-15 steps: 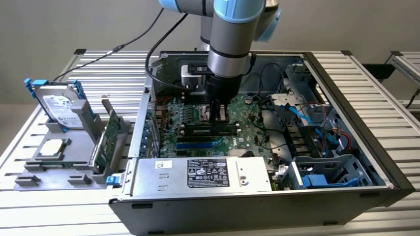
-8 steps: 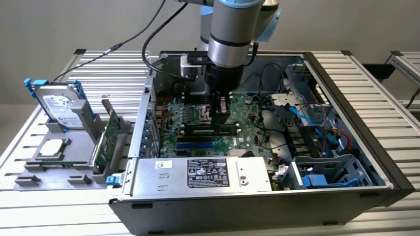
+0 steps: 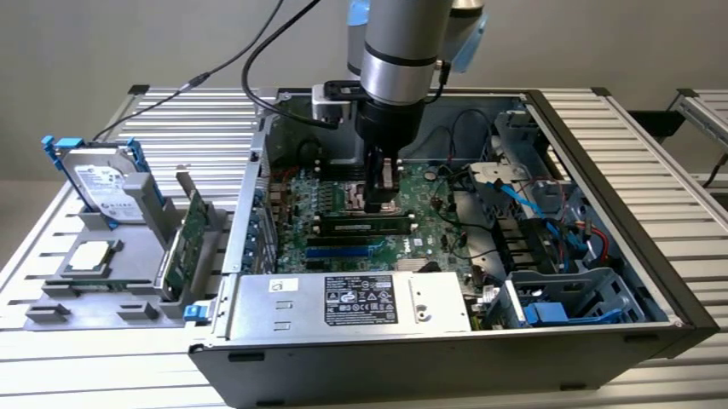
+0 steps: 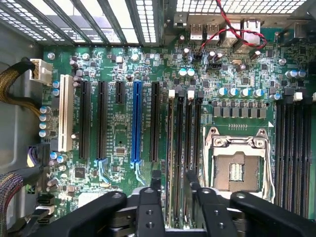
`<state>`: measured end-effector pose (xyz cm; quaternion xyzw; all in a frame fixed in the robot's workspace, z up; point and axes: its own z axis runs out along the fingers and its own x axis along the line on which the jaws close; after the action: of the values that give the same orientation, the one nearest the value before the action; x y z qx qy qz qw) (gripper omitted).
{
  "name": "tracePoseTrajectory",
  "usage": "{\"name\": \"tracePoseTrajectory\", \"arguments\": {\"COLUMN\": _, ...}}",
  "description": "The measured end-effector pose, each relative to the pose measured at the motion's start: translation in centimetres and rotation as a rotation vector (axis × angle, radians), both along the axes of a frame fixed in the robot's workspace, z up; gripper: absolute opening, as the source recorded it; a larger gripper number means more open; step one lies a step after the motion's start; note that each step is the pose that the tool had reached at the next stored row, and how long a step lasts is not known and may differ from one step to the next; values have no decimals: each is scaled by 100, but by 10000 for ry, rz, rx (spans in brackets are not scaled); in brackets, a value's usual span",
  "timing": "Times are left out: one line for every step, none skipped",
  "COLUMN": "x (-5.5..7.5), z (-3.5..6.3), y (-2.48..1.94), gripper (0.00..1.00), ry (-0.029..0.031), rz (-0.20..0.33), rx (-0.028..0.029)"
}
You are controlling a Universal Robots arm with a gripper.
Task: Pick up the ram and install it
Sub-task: 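Insert the ram into the slot, then press down the ram until it locks into place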
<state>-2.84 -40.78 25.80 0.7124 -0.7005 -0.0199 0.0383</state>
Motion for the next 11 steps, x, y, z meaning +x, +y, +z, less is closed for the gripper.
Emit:
{"name": "tracePoseTrajectory", "arguments": {"x": 0, "z": 0, "y": 0, "gripper": 25, "ry": 0, "rz": 0, "rx": 0}}
{"name": "tracePoseTrajectory", "arguments": {"x": 0, "z": 0, "y": 0, "gripper": 25, "ry": 0, "rz": 0, "rx": -1}}
{"name": "tracePoseTrajectory", "arguments": {"x": 0, "z": 0, "y": 0, "gripper": 18, "ry": 1, "rz": 1, "rx": -1}}
{"name": "tracePoseTrajectory", "arguments": {"x": 0, "z": 0, "y": 0, "gripper": 13, "ry": 1, "rz": 0, "rx": -1}}
{"name": "tracePoseTrajectory", "arguments": {"x": 0, "z": 1, "y": 0, "gripper": 13, "ry": 1, "rz": 0, "rx": -1}}
{"name": "tracePoseTrajectory", "arguments": {"x": 0, "z": 1, "y": 0, "gripper": 11, "ry": 2, "rz": 1, "rx": -2}}
{"name": "tracePoseTrajectory", "arguments": {"x": 0, "z": 1, "y": 0, "gripper": 11, "ry": 2, "rz": 1, "rx": -2}}
{"name": "tracePoseTrajectory", "arguments": {"x": 0, "z": 1, "y": 0, "gripper": 11, "ry": 2, "rz": 0, "rx": -2}}
{"name": "tracePoseTrajectory", "arguments": {"x": 0, "z": 1, "y": 0, "gripper": 11, "ry": 2, "rz": 1, "rx": -1}}
{"name": "tracePoseTrajectory", "arguments": {"x": 0, "z": 0, "y": 0, "gripper": 11, "ry": 2, "rz": 0, "rx": -1}}
{"name": "tracePoseTrajectory", "arguments": {"x": 0, "z": 1, "y": 0, "gripper": 11, "ry": 3, "rz": 0, "rx": -1}}
